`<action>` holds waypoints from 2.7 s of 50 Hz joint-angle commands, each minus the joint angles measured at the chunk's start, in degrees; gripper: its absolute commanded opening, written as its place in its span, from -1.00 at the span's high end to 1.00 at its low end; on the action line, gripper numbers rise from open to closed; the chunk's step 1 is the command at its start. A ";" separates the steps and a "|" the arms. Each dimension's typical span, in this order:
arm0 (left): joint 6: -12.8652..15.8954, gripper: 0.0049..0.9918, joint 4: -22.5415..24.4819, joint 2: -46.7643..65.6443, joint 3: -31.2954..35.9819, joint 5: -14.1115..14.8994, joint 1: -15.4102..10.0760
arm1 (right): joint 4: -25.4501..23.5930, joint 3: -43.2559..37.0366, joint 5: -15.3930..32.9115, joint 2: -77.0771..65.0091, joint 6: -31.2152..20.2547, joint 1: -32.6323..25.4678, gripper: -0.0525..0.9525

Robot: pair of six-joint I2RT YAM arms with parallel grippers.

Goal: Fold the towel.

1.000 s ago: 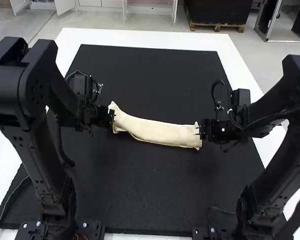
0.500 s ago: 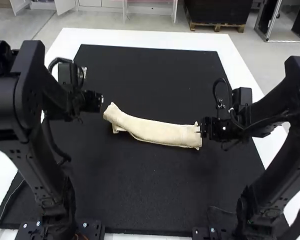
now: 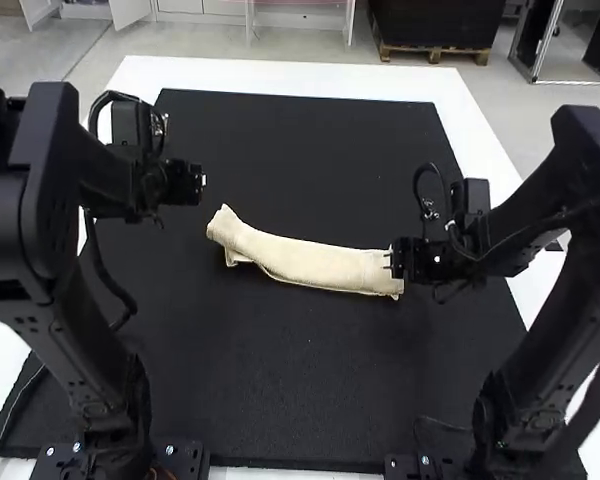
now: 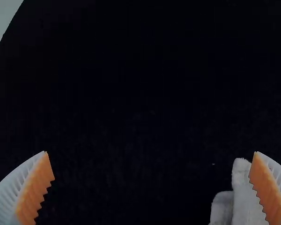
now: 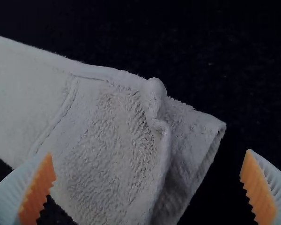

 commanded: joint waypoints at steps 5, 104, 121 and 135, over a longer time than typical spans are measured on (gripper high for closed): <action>-1.27 -0.96 -0.53 -4.05 2.02 0.54 -0.01 | 1.85 1.16 0.93 2.27 0.87 1.56 -0.91; -2.94 -0.96 -7.21 -14.07 -6.24 -0.86 -0.10 | -6.15 14.61 -7.60 -3.53 10.37 16.42 0.94; -2.94 -0.96 -9.05 -17.50 -7.56 -1.30 0.08 | -1.23 19.27 -6.98 4.38 13.18 24.85 0.94; -2.94 -0.96 -9.32 -17.76 -7.74 -1.57 0.25 | 1.50 24.46 -6.63 10.79 14.14 28.63 0.94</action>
